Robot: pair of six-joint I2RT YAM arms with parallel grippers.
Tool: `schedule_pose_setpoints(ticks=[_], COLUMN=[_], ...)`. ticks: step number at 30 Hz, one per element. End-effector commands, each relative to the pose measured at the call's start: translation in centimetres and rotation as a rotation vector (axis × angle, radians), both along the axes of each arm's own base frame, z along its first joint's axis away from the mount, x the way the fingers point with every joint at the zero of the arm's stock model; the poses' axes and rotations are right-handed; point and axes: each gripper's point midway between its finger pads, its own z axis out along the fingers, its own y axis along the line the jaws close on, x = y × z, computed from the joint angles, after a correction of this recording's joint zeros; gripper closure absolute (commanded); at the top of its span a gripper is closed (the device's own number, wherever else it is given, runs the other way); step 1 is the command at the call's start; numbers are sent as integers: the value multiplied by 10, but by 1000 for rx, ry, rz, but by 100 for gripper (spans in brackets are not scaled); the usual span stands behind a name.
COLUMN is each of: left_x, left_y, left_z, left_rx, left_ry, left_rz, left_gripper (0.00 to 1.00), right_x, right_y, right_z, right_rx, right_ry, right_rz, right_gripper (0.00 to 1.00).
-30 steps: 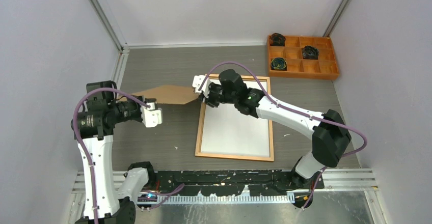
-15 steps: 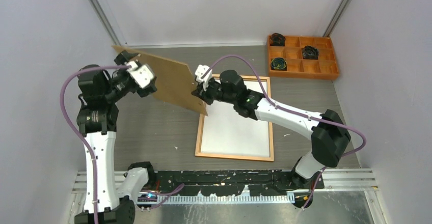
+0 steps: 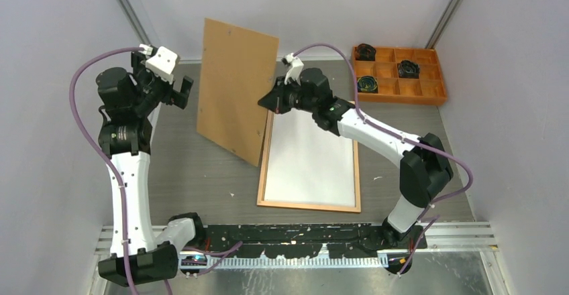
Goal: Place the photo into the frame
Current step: Turn over the photo frame item on the photo frame.
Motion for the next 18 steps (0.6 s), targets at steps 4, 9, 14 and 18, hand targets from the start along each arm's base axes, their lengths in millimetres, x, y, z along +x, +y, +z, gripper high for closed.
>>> schedule_pose_setpoints(ticks=[4,9,14,18], left_x=[5,10,9,4], left_y=[31,47,47,34], left_z=[-15,-42,-80,-111], left_rx=[-55,-57,-38,-33], left_ry=[104,190,276,339], left_rz=[140,189,169,84], left_gripper=[0,2,4,5], right_x=[31,33,11,-18], right_y=[-19,-53,-89,-119], right_z=[87,100,93,79], right_rx=[409,508,490,426], right_ry=[281,422,569,650], right_rz=[22,74,137,123], right_gripper=[99,99,99,99])
